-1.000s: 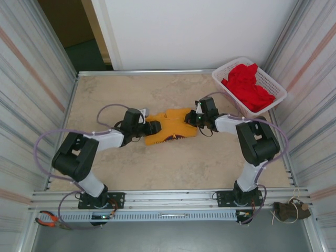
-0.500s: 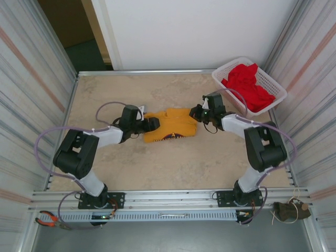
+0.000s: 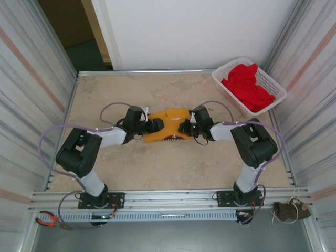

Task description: Fold the inside-out t-shirt

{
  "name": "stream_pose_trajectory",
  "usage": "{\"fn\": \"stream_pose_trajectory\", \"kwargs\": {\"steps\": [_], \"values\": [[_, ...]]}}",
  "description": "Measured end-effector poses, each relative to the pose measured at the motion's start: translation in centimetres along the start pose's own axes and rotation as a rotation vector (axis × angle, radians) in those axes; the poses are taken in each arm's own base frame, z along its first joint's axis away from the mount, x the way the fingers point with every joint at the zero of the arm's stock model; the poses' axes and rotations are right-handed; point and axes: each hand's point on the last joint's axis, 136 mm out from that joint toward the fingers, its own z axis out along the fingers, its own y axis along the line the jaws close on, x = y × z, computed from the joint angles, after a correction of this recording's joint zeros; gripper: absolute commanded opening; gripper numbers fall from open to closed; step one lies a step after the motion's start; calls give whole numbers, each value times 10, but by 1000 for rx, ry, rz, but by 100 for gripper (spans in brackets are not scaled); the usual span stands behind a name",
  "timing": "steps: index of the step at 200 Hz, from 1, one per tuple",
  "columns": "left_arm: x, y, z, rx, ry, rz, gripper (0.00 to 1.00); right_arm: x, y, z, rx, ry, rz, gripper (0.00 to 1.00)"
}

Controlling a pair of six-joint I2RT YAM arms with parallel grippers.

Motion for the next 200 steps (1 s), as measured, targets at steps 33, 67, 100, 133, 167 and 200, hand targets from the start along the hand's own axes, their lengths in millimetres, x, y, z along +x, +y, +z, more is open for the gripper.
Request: {"fn": "stream_pose_trajectory", "kwargs": {"steps": [33, 67, 100, 133, 167, 200], "values": [[-2, 14, -2, -5, -12, -36, 66, -9, 4, -6, -47, -7, 23, 3], [-32, 4, -39, -8, -102, -20, 74, -32, 24, -29, -73, -41, 4, 5], [-57, 11, -66, -43, -157, -24, 77, -68, 50, -40, -114, -105, -42, 4], [-47, 47, -61, -109, -92, -81, 78, -68, 30, -22, -75, -77, -11, 3], [-25, 64, -36, -111, 33, -106, 78, -53, 1, 0, -13, -19, 35, 3], [-16, 57, -19, -71, 97, -90, 78, -47, -7, 3, -9, -15, 43, 2]]}}
